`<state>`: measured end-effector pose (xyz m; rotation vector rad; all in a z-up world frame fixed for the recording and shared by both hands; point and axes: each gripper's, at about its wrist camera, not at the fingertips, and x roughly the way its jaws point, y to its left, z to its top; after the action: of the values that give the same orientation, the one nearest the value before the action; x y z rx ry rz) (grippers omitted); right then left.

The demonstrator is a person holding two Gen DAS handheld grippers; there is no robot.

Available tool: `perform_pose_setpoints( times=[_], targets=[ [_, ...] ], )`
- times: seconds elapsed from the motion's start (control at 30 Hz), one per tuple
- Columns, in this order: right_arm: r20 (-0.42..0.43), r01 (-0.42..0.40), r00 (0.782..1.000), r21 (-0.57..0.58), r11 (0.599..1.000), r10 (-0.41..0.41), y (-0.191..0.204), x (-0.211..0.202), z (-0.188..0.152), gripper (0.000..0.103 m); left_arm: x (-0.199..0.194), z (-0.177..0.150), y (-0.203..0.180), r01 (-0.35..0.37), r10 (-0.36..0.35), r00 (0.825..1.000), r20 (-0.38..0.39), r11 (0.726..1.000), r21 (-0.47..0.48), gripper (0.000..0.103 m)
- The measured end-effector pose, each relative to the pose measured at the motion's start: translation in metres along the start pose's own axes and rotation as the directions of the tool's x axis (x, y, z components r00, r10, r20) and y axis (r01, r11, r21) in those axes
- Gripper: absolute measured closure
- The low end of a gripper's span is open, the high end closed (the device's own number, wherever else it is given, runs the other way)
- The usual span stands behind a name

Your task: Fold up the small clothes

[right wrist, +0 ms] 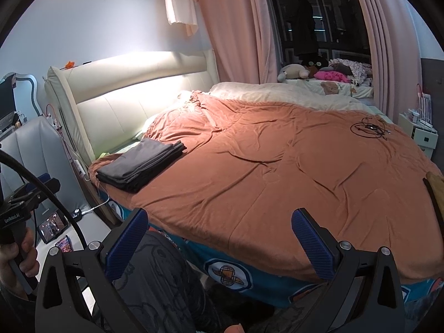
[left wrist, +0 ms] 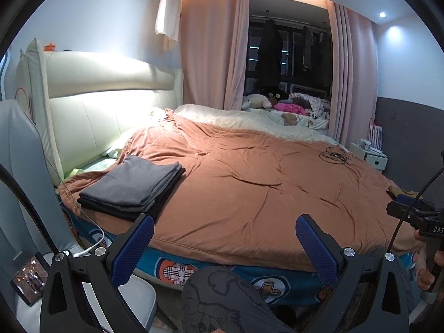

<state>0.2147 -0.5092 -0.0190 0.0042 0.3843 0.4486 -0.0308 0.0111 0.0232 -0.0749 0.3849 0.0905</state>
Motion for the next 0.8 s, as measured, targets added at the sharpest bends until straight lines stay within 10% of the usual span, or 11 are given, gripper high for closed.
perform_pose_setpoints(
  times=[0.8],
  targets=[
    [0.023,0.026,0.999,-0.017,1.000,-0.026,-0.004,-0.013,0.000,0.000,-0.011,0.001,-0.002,0.010,-0.011,1.000,0.013,1.000,0.008,0.000]
  ],
)
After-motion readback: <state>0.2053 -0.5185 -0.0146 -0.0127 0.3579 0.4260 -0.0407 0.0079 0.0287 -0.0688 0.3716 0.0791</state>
